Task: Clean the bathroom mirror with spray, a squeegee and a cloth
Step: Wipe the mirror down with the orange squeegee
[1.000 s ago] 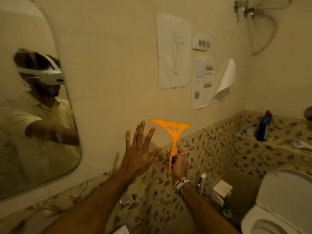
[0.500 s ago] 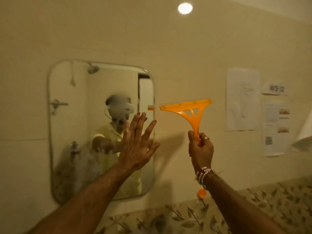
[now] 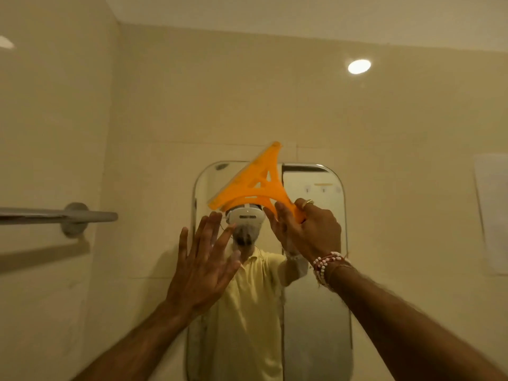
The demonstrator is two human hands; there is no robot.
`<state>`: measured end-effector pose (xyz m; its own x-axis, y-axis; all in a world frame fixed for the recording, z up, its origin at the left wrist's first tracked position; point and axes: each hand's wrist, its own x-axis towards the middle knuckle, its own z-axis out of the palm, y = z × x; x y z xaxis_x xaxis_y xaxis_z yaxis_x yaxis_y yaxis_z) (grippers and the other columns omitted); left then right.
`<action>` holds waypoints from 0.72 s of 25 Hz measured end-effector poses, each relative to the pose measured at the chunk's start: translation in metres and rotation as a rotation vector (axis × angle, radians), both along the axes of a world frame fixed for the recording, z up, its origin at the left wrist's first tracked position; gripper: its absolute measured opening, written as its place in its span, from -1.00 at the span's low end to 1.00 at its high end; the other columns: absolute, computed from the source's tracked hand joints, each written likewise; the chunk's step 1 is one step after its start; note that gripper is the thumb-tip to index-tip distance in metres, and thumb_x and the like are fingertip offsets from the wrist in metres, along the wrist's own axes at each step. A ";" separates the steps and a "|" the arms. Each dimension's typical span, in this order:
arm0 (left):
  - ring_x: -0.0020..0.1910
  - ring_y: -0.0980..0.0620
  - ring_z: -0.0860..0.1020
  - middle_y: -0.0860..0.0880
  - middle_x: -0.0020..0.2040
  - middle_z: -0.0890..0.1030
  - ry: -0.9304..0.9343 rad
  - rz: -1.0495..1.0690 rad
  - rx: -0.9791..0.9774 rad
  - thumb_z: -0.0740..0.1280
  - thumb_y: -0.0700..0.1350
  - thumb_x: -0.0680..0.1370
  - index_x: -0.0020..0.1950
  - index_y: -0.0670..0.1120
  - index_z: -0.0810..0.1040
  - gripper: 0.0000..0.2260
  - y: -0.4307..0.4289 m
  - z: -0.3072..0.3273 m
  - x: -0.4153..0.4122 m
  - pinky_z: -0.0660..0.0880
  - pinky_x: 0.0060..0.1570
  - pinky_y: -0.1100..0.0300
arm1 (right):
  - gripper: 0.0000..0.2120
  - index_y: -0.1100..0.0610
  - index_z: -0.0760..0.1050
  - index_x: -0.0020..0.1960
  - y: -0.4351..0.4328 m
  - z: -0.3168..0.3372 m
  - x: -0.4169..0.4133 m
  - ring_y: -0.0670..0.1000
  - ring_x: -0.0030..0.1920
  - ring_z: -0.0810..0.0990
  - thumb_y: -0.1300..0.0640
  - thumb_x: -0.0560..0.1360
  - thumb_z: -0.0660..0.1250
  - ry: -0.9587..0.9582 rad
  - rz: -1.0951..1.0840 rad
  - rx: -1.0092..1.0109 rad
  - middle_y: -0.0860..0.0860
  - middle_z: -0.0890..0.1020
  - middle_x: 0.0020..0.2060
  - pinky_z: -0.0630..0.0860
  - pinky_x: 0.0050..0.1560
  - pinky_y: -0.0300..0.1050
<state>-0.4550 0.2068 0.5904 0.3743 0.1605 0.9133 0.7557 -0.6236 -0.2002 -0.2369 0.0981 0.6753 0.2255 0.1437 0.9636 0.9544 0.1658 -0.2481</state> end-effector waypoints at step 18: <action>0.57 -0.15 0.34 -0.09 0.58 0.39 -0.092 0.086 -0.063 0.06 0.31 0.61 0.58 0.05 0.39 -0.39 0.033 -0.015 -0.048 0.20 0.45 -0.46 | -0.43 0.01 0.55 -0.05 0.029 0.052 -0.039 -0.07 -0.47 0.43 -0.39 0.51 -0.03 -0.365 -0.209 -0.143 -0.09 0.48 -0.44 0.28 -0.41 -0.26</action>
